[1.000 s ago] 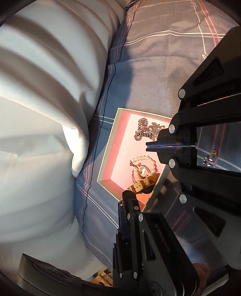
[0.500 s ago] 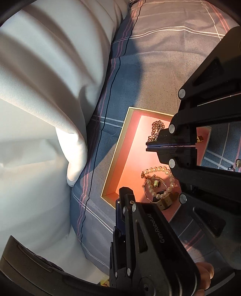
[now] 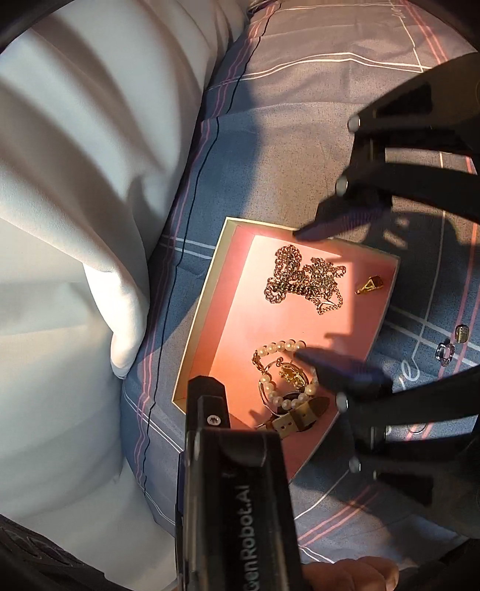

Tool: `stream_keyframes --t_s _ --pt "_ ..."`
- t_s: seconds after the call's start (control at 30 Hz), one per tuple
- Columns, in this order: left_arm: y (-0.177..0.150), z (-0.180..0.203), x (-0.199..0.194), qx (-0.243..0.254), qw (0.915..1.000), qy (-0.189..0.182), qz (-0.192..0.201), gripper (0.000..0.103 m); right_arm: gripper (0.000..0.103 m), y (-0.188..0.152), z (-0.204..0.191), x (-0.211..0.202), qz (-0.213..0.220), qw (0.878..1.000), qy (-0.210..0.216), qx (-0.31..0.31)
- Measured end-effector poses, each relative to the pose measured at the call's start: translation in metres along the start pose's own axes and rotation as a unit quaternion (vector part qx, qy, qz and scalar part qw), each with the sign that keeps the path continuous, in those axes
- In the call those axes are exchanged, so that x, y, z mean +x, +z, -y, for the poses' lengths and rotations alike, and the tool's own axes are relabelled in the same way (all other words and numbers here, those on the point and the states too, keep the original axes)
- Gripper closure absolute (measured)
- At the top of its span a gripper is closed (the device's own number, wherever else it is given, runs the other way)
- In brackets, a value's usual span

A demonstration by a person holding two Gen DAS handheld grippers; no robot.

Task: Organize jewelry
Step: 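Carry both charms over the box and open both tools, then move both tools back and grasp the square gold charm with the right tool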

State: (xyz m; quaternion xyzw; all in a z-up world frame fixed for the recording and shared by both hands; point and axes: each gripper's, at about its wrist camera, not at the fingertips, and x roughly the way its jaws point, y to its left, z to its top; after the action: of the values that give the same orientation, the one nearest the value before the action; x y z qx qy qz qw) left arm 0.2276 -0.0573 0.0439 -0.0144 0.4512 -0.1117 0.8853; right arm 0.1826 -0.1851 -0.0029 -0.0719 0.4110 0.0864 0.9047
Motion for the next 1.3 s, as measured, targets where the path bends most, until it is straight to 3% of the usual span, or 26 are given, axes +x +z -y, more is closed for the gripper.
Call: stream_keyframes --t_s 0.17,0.3,0.67,0.83,0.97,1.07,1.13,1.3 --pt "-0.018 -0.003 -0.028 0.005 0.9996 -0.010 0.024 0.026 0.028 -0.011 0.007 -0.021 0.011 1.000 0.001 0.014" --pt "-0.048 -0.003 -0.037 0.016 0.9996 -0.008 0.021 0.025 0.028 -0.032 0.012 -0.034 0.011 1.000 0.002 0.022" --pt "-0.155 0.005 -0.008 0.051 0.9975 -0.003 -0.049 0.025 0.028 -0.124 -0.009 -0.015 -0.068 0.997 0.029 0.004" --pt "-0.170 0.012 0.004 0.077 0.9953 0.014 -0.056 0.031 0.029 -0.130 -0.016 -0.010 -0.047 0.999 0.023 -0.014" --pt "-0.164 0.018 0.009 0.100 0.9929 0.030 -0.057 0.045 0.047 -0.127 -0.020 -0.009 -0.039 0.998 0.037 -0.023" --pt "-0.164 0.020 0.010 0.109 0.9921 0.028 -0.055 0.056 0.078 -0.125 -0.025 -0.009 -0.040 0.998 0.038 -0.030" --pt "-0.164 0.022 0.009 0.114 0.9917 0.025 -0.053 0.064 0.087 -0.125 -0.029 -0.010 -0.041 0.998 0.037 -0.034" --pt "-0.164 0.021 0.007 0.111 0.9924 0.021 -0.048 0.088 0.089 -0.128 -0.031 -0.015 -0.040 0.998 0.039 -0.025"
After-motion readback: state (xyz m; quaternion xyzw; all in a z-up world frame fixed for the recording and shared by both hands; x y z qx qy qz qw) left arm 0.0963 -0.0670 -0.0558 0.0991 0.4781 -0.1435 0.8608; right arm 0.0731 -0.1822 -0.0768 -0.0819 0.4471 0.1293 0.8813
